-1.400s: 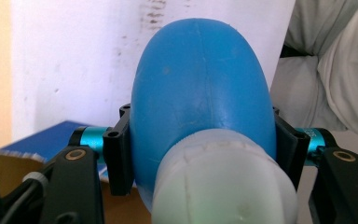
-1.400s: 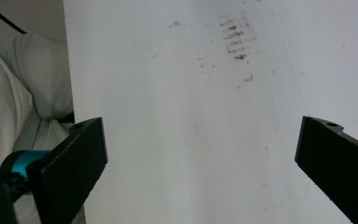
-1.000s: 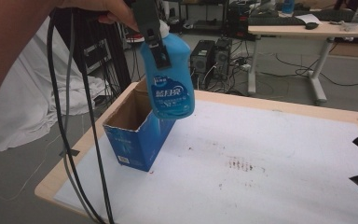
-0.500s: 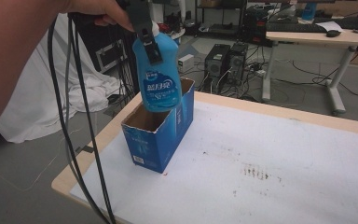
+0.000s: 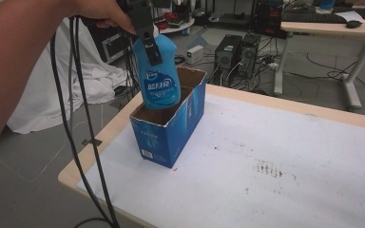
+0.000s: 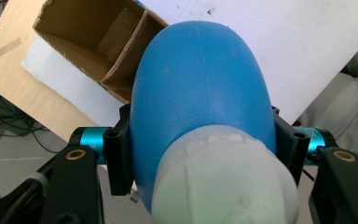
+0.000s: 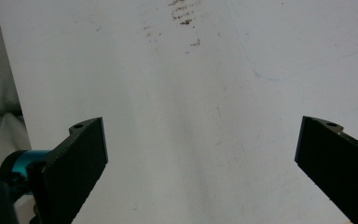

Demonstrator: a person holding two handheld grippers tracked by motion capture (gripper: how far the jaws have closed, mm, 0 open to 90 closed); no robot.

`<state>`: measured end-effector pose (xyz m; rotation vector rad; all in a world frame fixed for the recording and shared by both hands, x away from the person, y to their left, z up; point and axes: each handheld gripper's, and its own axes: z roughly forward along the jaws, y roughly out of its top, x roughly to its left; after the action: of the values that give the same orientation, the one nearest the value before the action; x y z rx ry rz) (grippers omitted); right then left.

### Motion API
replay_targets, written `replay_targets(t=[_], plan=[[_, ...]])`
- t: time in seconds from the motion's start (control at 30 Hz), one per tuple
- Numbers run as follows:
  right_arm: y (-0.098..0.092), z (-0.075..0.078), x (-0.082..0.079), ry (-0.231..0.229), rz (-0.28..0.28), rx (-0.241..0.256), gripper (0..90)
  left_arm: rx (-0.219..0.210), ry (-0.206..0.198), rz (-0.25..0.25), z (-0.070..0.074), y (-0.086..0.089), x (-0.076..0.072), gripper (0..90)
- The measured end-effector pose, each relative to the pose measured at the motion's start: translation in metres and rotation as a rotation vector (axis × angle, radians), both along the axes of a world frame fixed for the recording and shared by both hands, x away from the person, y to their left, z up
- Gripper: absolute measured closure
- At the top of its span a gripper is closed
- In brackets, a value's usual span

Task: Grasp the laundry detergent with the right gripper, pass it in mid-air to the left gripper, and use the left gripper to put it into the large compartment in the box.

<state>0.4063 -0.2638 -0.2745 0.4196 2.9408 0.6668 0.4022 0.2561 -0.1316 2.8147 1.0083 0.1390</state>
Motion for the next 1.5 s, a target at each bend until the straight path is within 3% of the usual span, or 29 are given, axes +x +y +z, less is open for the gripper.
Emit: replay_targets(t=[0.3, 0.33, 0.37, 0.47, 0.73, 1.2, 1.5], plan=[[0.004, -0.009, 0.003, 0.020, 0.003, -0.004, 1.7, 0.027, 0.007, -0.011, -0.044, 0.003, 0.007, 37.8], [0.005, -0.010, 0.003, 0.025, 0.003, -0.006, 1.7, 0.027, 0.007, -0.011, -0.044, 0.003, 0.007, 37.8], [0.005, -0.012, 0.004, 0.027, 0.007, -0.007, 1.7, 0.036, 0.020, -0.015, -0.055, 0.002, 0.009, 37.8], [0.005, -0.015, 0.004, 0.033, 0.005, -0.006, 1.7, 0.040, 0.041, -0.027, -0.071, 0.001, 0.011, 37.8], [0.002, -0.023, 0.007, 0.047, -0.007, -0.010, 1.7, 0.052, 0.068, -0.048, -0.106, 0.001, 0.016, 37.8], [0.000, -0.032, 0.010, 0.066, -0.014, -0.023, 1.7, 0.065, 0.097, -0.066, -0.144, 0.002, 0.021, 37.8], [0.003, -0.033, 0.011, 0.064, -0.005, -0.014, 1.7, 0.066, 0.106, -0.076, -0.150, 0.004, 0.022, 37.7]])
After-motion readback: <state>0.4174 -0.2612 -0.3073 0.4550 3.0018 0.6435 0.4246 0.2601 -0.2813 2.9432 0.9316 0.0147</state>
